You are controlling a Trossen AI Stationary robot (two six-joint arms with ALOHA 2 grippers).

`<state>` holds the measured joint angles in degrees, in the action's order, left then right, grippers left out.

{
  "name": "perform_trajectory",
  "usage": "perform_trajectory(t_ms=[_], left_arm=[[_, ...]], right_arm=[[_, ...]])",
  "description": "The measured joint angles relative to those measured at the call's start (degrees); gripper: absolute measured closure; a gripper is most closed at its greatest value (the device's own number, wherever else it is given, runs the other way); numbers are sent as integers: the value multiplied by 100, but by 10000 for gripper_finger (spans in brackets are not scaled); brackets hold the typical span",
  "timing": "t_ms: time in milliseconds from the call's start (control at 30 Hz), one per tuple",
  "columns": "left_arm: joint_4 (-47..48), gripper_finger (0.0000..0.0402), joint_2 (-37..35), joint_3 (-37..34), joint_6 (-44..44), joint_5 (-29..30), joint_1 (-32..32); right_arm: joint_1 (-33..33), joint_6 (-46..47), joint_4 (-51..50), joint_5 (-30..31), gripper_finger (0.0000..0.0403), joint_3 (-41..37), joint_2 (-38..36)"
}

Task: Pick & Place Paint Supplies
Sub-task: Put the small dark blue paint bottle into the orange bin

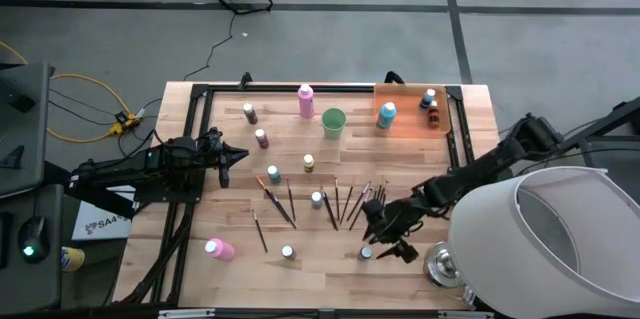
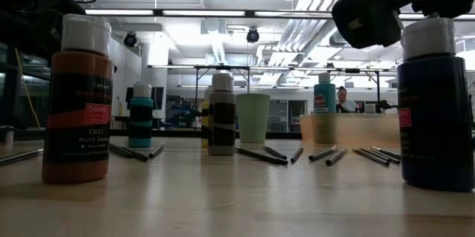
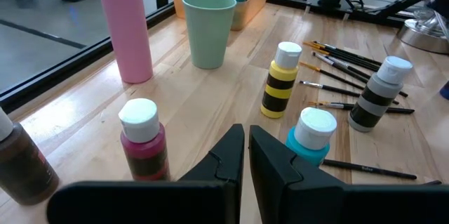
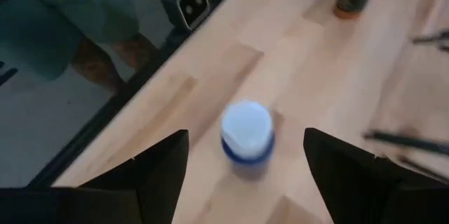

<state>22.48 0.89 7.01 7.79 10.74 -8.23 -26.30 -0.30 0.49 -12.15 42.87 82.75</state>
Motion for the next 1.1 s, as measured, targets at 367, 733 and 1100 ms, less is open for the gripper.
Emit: perform_trajectory(t_ms=[367,733,1100], left_arm=[[0,380,-1,0,0,2,1],[0,380,-1,0,-1,0,1],[0,380,0,0,-1,1,0]], right_arm=[[-70,-8,549,234,133,2,395],[-155,-148,489,326,178,2,395],[-188,-149,361,464,234,2,395]])
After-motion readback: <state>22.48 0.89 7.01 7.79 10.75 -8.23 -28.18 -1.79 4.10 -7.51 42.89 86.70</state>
